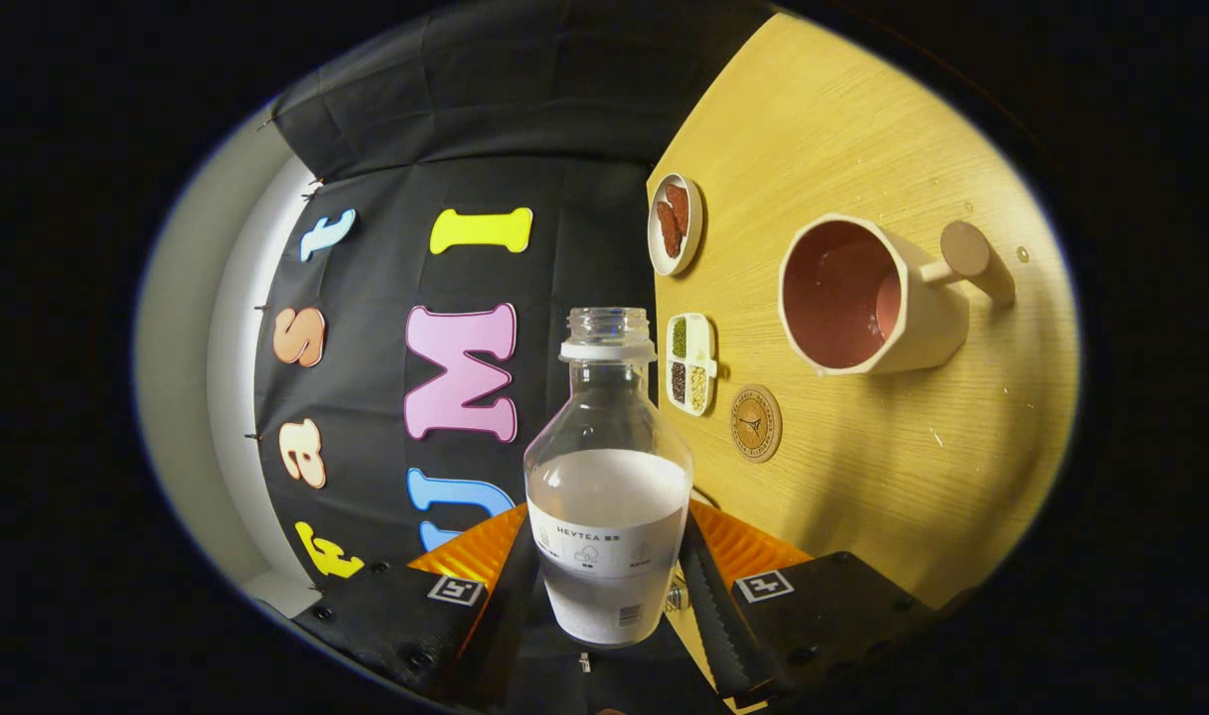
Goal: Take the bottle from table, then pour the juice into the cup, finally place the bottle on the coaster
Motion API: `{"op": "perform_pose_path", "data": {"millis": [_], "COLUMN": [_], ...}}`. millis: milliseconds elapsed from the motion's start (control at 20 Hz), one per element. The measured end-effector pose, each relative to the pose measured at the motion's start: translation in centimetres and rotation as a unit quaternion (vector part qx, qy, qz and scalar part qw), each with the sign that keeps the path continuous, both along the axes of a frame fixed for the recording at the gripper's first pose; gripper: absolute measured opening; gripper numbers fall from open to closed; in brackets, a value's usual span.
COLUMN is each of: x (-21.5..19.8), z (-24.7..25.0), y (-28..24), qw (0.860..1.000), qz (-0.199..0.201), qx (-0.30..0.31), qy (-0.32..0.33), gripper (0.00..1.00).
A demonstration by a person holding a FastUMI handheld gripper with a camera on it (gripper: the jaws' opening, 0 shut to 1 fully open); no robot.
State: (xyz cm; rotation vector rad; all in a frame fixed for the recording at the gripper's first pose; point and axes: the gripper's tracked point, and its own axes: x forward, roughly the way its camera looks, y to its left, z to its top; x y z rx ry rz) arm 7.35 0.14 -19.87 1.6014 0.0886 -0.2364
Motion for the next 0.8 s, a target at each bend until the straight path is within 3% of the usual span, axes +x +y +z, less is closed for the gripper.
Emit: {"op": "perform_pose_path", "data": {"millis": [800], "x": [0.57], "z": [-1.02], "y": [0.14], "qw": [0.997], "qz": [-0.027], "qx": [0.076], "qy": [-0.001], "gripper": [0.77]}}
